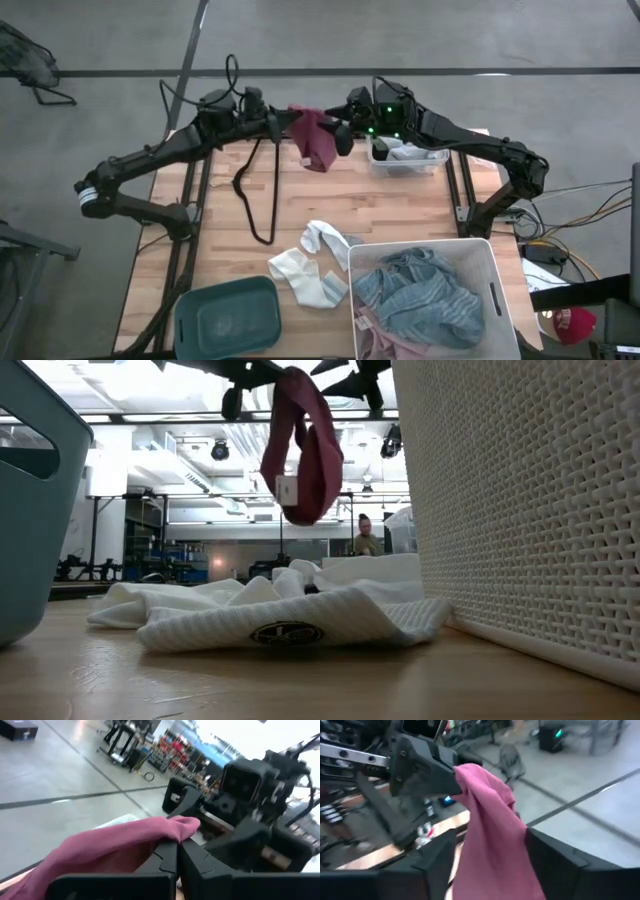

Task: Pick & Place Cloths
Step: Put the red boxer into the transparent bin

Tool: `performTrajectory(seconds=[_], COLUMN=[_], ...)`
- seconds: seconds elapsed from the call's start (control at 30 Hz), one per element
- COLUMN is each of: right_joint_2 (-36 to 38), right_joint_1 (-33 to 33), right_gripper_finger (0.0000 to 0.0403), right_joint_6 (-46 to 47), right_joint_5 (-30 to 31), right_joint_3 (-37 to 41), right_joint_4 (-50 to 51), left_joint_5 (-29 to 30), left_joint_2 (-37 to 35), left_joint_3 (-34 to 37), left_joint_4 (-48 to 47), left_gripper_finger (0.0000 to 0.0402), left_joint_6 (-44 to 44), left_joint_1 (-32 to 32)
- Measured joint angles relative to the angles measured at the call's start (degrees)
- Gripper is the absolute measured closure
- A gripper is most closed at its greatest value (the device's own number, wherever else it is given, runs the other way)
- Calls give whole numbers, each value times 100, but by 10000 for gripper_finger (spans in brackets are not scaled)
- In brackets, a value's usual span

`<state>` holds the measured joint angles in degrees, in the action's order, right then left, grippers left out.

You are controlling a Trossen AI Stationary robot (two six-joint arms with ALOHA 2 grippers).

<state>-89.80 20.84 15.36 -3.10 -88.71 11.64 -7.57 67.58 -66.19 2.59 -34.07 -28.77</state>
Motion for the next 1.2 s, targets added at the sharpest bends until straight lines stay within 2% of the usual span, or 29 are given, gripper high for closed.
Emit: performTrajectory(seconds=[0.13, 0.2, 0.3, 0.43, 0.67, 0.77, 0.93, 1.03, 1.2], right_joint_2=[-96, -195, -379, -638, -859, -851, -817, -802, -786], right_joint_1=[-118, -111, -105, -220, -277, -288, -240, -240, -229], right_gripper_finger=[113, 92, 71, 58, 65, 87, 161, 231, 370], right_joint_6=[-177, -234, -77, 204, 98, 6, 86, 132, -59], right_joint_5=[779, 656, 151, -124, 54, 519, 572, 588, 582], right_joint_3=[7, 15, 20, 22, 22, 22, 22, -20, -279], right_joint_4=[-342, -395, -506, -832, -1843, -1852, -1605, -1431, -892], left_joint_5=[-130, -157, -188, -245, -790, -892, -1227, -1323, -1351], left_joint_2=[33, 36, 51, 51, 97, 99, 99, 99, 99], left_joint_3=[-2, -2, -4, -4, -4, -4, -4, -4, -4], left_joint_4=[403, 506, 681, 738, 852, 880, 1090, 1084, 1074], left_gripper_finger=[396, 397, 397, 394, 394, 390, 390, 389, 385], left_joint_6=[-296, -311, -304, -599, -1084, -1132, -1114, -1051, -849], left_joint_1=[0, 1, 2, 2, 13, 11, 11, 11, 11])
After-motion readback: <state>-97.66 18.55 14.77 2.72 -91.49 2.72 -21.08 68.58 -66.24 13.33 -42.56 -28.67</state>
